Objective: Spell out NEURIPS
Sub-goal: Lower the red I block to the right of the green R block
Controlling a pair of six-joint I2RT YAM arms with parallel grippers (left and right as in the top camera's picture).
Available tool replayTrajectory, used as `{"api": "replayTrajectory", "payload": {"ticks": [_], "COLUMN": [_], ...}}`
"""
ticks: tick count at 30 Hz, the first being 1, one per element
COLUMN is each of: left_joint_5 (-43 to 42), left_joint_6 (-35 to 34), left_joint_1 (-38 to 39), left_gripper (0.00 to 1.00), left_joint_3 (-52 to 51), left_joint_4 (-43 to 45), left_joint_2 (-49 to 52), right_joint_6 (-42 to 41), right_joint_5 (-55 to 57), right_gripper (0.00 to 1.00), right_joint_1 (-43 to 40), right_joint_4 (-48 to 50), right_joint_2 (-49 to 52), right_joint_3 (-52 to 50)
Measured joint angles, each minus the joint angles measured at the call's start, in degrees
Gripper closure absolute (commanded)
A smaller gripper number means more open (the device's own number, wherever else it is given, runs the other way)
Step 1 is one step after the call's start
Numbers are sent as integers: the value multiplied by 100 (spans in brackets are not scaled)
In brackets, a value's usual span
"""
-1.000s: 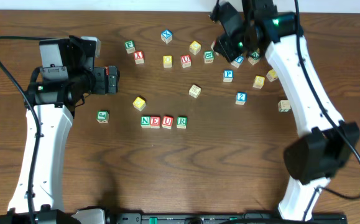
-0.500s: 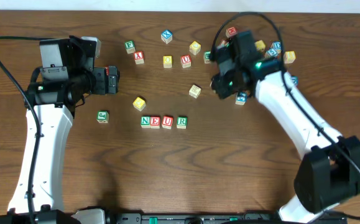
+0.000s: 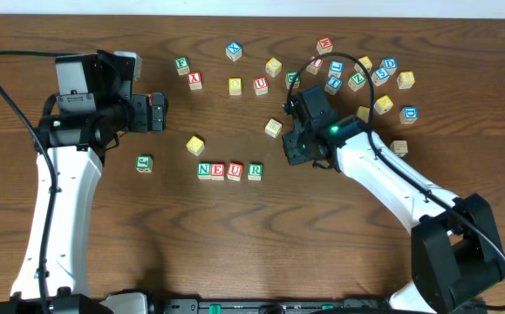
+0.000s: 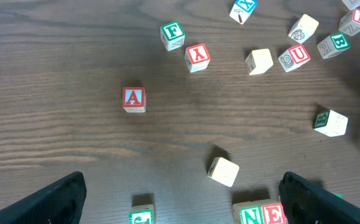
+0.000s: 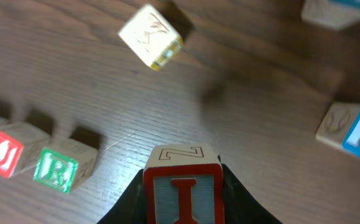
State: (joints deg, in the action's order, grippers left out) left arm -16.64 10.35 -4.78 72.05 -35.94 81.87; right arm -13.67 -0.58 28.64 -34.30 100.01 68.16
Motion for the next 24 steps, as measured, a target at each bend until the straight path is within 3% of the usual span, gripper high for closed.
{"api": "replayTrajectory", "payload": {"ticks": [24], "left_joint_5": [0], "left_joint_6": [0], "left_joint_1": [0], "left_gripper": [2], "left_joint_3": [0], "left_joint_4": [0], "left_joint_2": [0], "right_joint_6": [-2059], "right_joint_5": [1161], "right_gripper": [85], "right_joint_1": [931], "right_joint_4": [81], "right_joint_2": [0], "right_joint_3": [-317]}}
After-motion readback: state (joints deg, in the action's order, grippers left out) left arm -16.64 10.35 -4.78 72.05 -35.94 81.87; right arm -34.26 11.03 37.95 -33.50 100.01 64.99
